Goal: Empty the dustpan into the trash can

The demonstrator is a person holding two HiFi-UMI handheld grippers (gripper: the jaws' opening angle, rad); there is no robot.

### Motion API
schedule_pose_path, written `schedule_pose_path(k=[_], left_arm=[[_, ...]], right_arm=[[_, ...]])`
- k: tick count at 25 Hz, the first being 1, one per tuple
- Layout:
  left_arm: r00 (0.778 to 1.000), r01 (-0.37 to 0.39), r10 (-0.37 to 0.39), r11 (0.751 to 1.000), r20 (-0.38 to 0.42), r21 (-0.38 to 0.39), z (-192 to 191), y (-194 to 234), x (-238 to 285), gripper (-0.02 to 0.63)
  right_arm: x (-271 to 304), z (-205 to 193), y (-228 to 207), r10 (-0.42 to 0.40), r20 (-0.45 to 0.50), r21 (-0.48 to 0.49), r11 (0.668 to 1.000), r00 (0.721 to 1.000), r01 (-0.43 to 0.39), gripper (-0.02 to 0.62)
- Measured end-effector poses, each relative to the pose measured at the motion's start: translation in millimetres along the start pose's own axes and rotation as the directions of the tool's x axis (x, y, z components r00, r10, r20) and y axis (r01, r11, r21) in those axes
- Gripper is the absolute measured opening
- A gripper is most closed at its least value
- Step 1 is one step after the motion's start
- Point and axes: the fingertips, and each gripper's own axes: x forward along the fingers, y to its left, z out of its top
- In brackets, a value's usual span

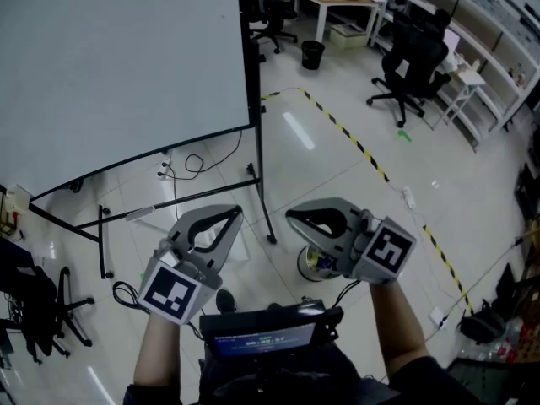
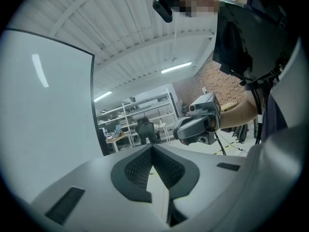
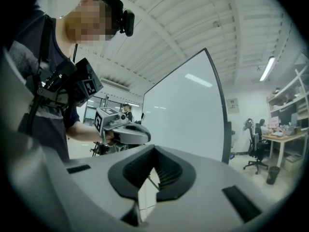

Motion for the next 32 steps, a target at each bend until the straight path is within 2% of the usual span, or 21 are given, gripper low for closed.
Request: schedule_pose_path(k=[5,11,22,26,32], left_arm=[[1.000,0.022,-0.022,1.000,-0.019,0.004,2.4,-9.1,6.0,0.000],[0.997,0.071,-0.071,0.997,-0.014,0.006,-0.6,-3.0,15.1,0.000],[0.966,0.256,-0.256,0.967,0.045,0.017,9.0,-17.0,31.6,0.000],[0.960,0.272,-0.272,0.962,0.061,0.014,12.0,-16.8,28.1,0.000],[0.960,0.271,-0.272,0.962,0.065,0.025,12.4,-12.2,20.8,0.000]], right_arm=[[-10.8,-0.8,-3.7,-0.047,0.009,0.009,0.999,0.999,0.047,0.008],[-13.5,-9.2,-13.6,-0.161,-0.011,0.023,0.987,0.987,0.161,0.008],[-43.6,-8.4,-7.4,-0.397,-0.058,-0.005,0.918,0.916,0.397,0.008],[-46.5,-4.6,-1.2,-0.427,-0.072,-0.025,0.904,0.901,0.426,0.008],[-42.9,3.3,1.4,-0.432,-0.075,-0.052,0.902,0.899,0.429,0.008]])
